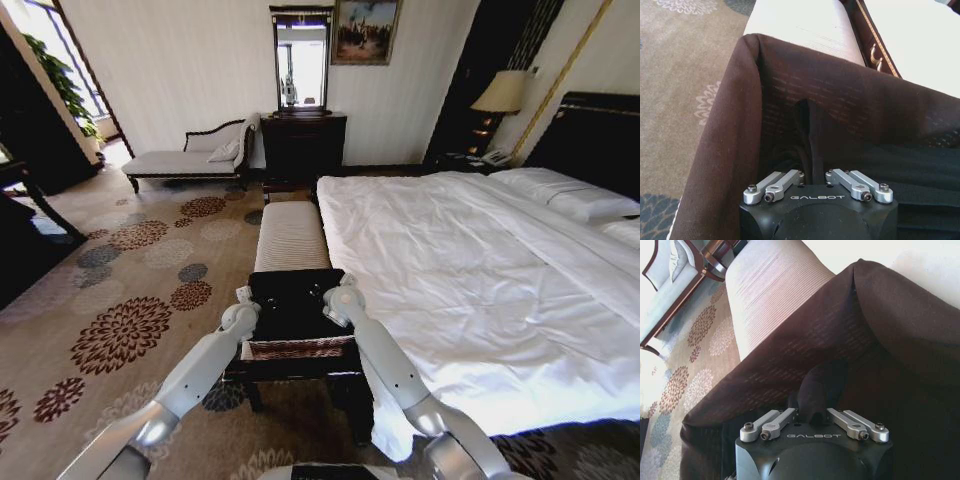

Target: Fold the clothes on the bed and place them into the basket.

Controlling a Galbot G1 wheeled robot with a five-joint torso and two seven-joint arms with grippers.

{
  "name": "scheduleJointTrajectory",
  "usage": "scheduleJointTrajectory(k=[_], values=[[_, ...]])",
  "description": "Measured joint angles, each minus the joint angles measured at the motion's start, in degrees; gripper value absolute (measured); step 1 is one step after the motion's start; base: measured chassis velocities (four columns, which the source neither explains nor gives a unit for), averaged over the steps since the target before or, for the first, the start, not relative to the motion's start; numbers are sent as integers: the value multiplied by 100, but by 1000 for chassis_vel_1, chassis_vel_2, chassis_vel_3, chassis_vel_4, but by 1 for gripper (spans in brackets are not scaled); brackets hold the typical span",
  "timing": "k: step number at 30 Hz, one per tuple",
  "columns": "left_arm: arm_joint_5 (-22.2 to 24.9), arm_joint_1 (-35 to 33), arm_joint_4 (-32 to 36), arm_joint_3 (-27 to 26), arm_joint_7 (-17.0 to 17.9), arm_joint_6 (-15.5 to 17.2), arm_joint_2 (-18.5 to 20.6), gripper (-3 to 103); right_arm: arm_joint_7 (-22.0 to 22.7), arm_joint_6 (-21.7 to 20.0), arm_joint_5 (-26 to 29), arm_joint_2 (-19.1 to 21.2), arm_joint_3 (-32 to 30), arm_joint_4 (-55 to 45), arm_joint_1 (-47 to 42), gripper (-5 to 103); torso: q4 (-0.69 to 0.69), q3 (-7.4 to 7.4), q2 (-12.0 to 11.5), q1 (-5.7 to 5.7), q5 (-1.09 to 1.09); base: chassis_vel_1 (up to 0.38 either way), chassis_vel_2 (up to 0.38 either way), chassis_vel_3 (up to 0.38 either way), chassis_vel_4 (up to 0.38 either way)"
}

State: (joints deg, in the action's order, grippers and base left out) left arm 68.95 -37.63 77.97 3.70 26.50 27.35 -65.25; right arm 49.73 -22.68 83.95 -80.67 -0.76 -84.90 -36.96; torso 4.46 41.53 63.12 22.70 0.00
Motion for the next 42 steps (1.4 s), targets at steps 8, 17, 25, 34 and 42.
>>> scheduleJointTrajectory(k=[8,17,25,34,42], values=[[116,-34,49,-60,139,260,-8,11,-114,-17,-98,36,28,5,-71,17,0,-1,0,-1,0,0,0,0,0],[163,-44,45,-127,194,507,3,48,-193,-48,-230,62,51,-102,-184,50,0,0,1,-1,0,0,0,0,0],[64,-136,270,-132,192,561,95,81,-161,-55,-212,102,50,-281,-221,82,1,0,0,-1,0,0,0,0,0],[-975,-556,928,-241,-122,522,490,100,-51,-176,-128,359,-15,-1031,-514,100,0,0,0,-1,-3,0,0,0,0],[-1235,-1141,1570,-535,-397,-132,742,100,-337,-269,-394,704,-288,-1896,-1241,100,-1,-1,2,-2,0,0,0,0,0]])
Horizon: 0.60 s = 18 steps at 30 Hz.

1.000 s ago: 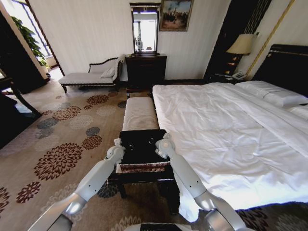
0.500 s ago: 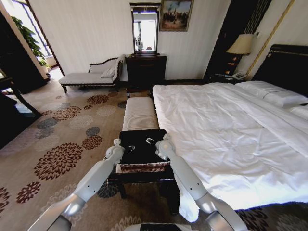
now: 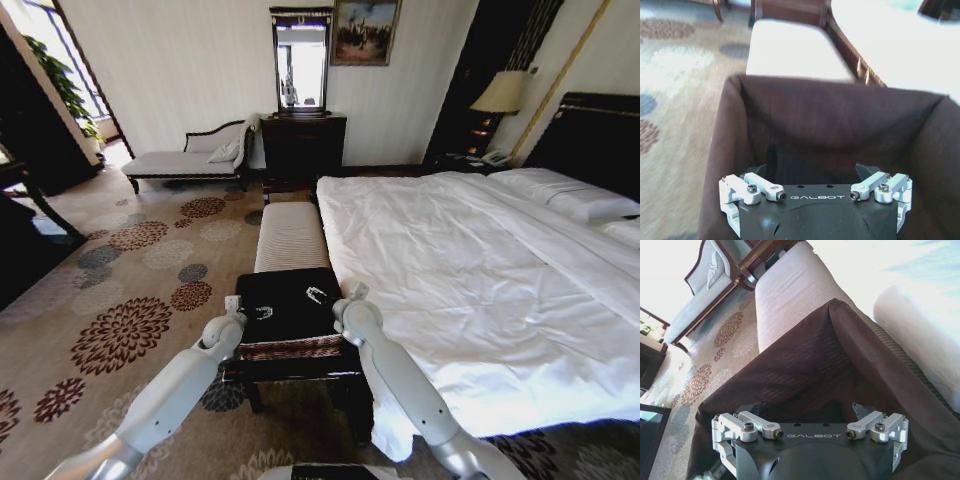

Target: Fold the clothes on the bed and place them into the basket.

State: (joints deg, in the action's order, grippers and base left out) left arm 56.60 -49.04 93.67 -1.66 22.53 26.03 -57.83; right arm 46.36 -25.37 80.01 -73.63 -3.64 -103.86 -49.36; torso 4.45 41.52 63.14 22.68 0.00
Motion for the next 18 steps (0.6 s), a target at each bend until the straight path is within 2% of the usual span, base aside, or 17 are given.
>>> scheduleJointTrajectory(k=[1,3,4,5,6,8,10,12,14,15,16,17,18], values=[[0,0,0,0,0,0,0,100,0,0,0,0,0,0,0,100,0,0,0,0,0,0,0,0,0],[-16,2,2,-28,-45,-233,-60,100,-63,3,-61,12,-53,-65,-92,100,0,0,0,0,0,0,0,0,0],[-80,54,-4,-31,-113,-534,-127,100,-154,18,-126,26,-111,-129,-178,100,0,1,0,0,0,0,0,0,0],[-119,98,-1,-31,-147,-694,-154,100,-220,37,-169,36,-149,-174,-230,100,2,1,0,1,1,0,0,0,0],[-119,98,-1,-31,-147,-694,-154,100,-220,37,-169,36,-149,-174,-230,100,2,1,0,1,1,0,0,0,0],[-378,200,57,-31,-260,-1207,-212,100,-412,98,-292,68,-251,-299,-363,100,3,1,-1,1,1,0,0,0,0],[-626,209,230,-57,-364,-1490,-182,100,-659,190,-526,112,-357,-420,-505,100,3,1,0,2,0,0,0,0,0],[-723,178,328,-89,-395,-1550,-139,100,-780,238,-641,132,-410,-479,-575,100,3,1,0,1,1,0,0,0,0],[-1000,9,582,-186,-469,-1652,-6,100,-1058,367,-948,187,-533,-605,-730,100,1,1,0,1,1,0,0,0,0],[-1272,-189,780,-300,-538,-1743,111,100,-1458,622,-1484,257,-661,-695,-922,100,0,1,0,1,0,0,0,0,0],[-1395,-302,877,-363,-563,-1792,163,100,-1665,769,-1778,299,-722,-713,-1013,100,1,0,0,1,1,0,0,0,0],[-1395,-302,877,-363,-563,-1792,163,100,-1665,769,-1778,299,-722,-713,-1013,100,1,0,0,1,1,0,0,0,0],[-1574,-475,1000,-458,-575,-1872,228,100,-1900,951,-2128,348,-804,-733,-1126,100,0,0,0,1,0,0,0,0,0]])
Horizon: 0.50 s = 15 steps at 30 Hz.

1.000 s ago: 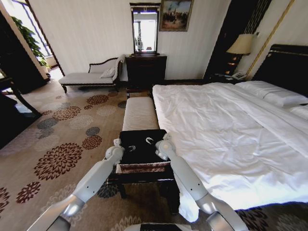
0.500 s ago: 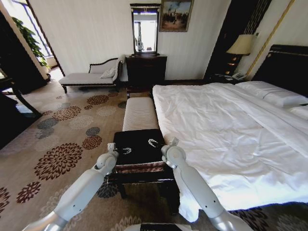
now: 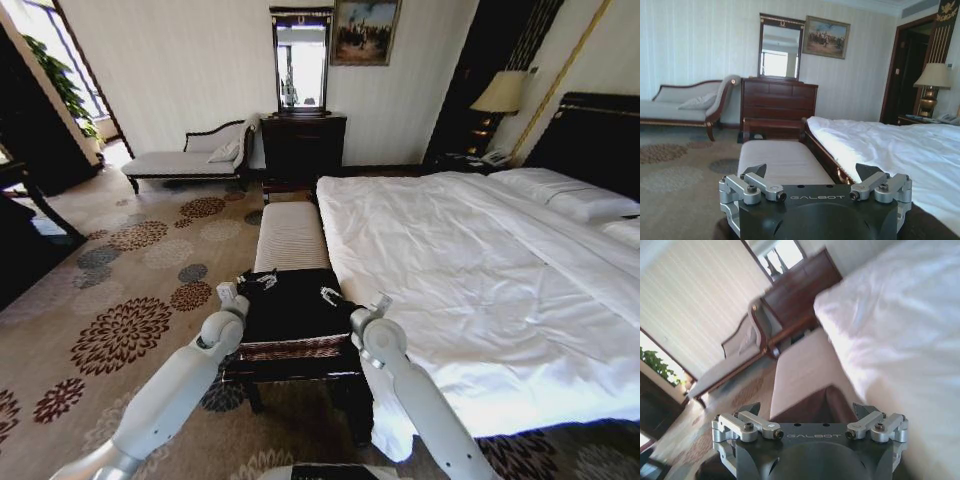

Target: Fold the clothes on the bed and place them into the basket.

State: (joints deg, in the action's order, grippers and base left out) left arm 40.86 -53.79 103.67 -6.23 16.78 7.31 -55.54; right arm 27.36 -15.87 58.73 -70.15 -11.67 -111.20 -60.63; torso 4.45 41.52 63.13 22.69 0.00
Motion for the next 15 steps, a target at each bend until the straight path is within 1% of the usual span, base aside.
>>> scheduleJointTrajectory(k=[1,2,3,4,5,7,8,9,10,13,15], values=[[-102,-99,69,-57,-1,-54,28,100,-101,85,-153,23,-38,-10,-53,100,-1,0,0,0,-1,0,0,0,0],[-293,-283,188,-190,-2,-163,70,100,-300,246,-468,62,-116,-39,-181,100,0,0,0,0,-2,0,0,0,0],[-566,-557,338,-428,5,-319,114,100,-517,454,-952,113,-234,-64,-364,100,0,0,0,0,1,0,0,0,0],[-696,-721,412,-587,14,-385,123,100,-635,557,-1290,145,-316,-70,-484,100,1,-1,0,0,0,0,0,0,0],[-696,-721,412,-587,14,-385,123,100,-635,557,-1290,145,-316,-70,-484,100,1,-1,0,0,0,0,0,0,0],[-863,-1021,522,-907,20,-453,129,100,-788,692,-1813,188,-472,-75,-693,100,0,0,0,0,0,0,0,0,0],[-967,-1293,603,-1187,22,-505,119,100,-889,827,-2198,201,-643,-75,-893,100,0,0,0,0,1,0,0,0,0],[-1015,-1502,649,-1392,21,-541,93,100,-963,920,-2421,202,-779,-75,-1042,100,1,0,-1,0,0,0,0,0,0],[-1015,-1502,649,-1392,21,-541,93,100,-963,920,-2421,202,-779,-75,-1042,100,1,0,-1,0,0,0,0,0,0],[-1238,-2348,781,-2120,-72,-739,-101,100,-1193,1223,-2893,179,-1303,-138,-1645,100,2,-1,-1,0,-1,0,0,0,0],[-1267,-2484,819,-2216,-97,-763,-138,100,-1213,1257,-2928,172,-1366,-161,-1715,100,2,0,-1,0,-1,0,0,0,0]])
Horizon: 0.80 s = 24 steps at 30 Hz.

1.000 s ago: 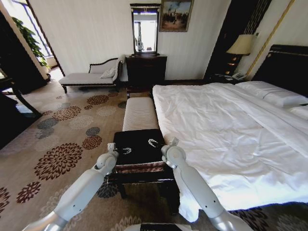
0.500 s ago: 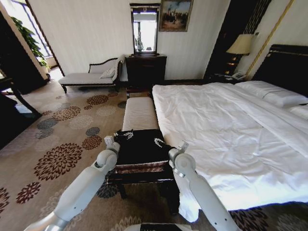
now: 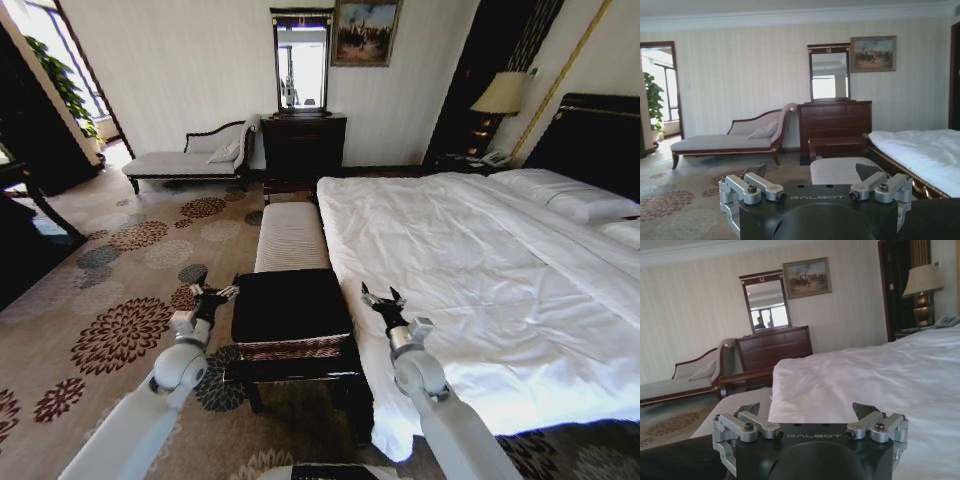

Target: Fold the clothes on the bed and place them into the basket.

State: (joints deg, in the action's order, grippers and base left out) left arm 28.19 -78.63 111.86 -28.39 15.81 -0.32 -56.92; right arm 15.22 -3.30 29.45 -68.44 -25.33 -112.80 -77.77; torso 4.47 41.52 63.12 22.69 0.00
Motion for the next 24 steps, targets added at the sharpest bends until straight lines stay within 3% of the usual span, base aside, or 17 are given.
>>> scheduleJointTrajectory(k=[3,5,8,11,19,24], values=[[-326,-948,260,-655,-267,-275,-323,100,-204,436,-519,-127,-591,-83,-616,100,-2,-1,0,-1,1,0,0,0,0],[-357,-1025,284,-712,-294,-315,-358,100,-222,492,-602,-138,-648,-83,-666,100,-2,0,0,-1,0,0,0,0,0],[-516,-1759,506,-1250,-534,-612,-683,100,-396,1007,-1273,-293,-1150,-36,-1131,100,-2,0,0,-1,1,0,0,0,0],[-578,-2122,608,-1485,-644,-772,-813,100,-449,1238,-1564,-412,-1450,-60,-1451,100,-1,0,1,0,2,0,0,0,0],[-775,-2790,807,-1765,-808,-1066,-1068,100,-593,1610,-1634,-545,-1884,-392,-2127,100,-1,0,1,0,0,0,0,0,0],[-820,-3019,901,-1883,-912,-1250,-1192,100,-633,1555,-1166,-560,-1921,-819,-2485,100,-2,0,1,1,1,0,0,0,0]])
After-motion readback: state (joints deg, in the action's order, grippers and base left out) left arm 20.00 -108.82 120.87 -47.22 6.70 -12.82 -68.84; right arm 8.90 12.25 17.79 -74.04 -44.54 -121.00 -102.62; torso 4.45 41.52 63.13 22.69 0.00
